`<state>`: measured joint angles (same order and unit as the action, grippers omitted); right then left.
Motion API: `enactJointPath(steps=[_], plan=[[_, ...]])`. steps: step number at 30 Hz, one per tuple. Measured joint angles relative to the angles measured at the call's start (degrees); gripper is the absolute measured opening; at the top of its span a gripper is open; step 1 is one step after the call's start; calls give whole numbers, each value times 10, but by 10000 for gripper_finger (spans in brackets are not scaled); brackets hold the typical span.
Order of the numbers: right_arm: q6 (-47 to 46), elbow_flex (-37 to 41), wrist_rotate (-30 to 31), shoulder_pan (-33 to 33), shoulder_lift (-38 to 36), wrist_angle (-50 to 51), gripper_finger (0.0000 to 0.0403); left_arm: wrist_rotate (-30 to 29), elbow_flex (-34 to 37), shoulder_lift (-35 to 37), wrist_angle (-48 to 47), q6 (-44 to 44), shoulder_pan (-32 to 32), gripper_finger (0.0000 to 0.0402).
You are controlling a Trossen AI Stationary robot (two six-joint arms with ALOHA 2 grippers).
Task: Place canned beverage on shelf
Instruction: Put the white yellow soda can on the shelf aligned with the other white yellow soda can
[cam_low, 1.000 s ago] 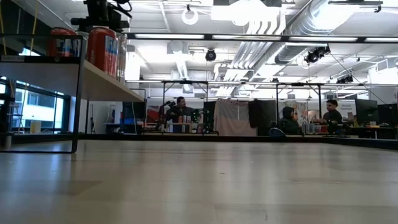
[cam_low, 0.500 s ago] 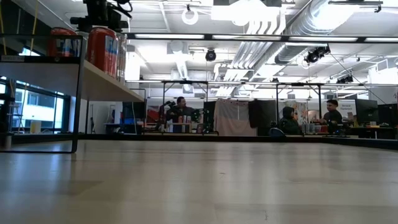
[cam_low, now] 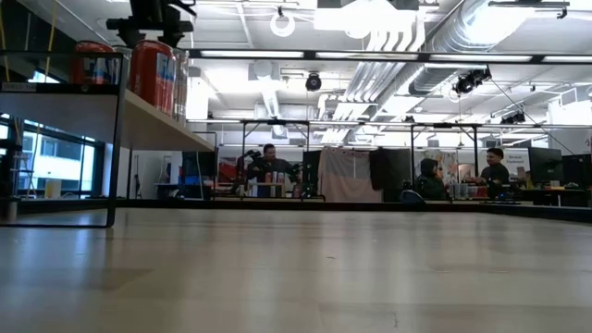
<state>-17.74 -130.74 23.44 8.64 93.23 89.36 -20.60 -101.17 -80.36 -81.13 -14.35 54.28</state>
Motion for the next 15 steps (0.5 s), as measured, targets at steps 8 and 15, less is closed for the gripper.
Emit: enactJointPath(steps=[8,15], plan=[[-2,0,0,0,0,0,336,20,-71,0,19,11,-17,309],[-6,0,0,0,0,1,336,52,-178,0,76,39,-72,309]])
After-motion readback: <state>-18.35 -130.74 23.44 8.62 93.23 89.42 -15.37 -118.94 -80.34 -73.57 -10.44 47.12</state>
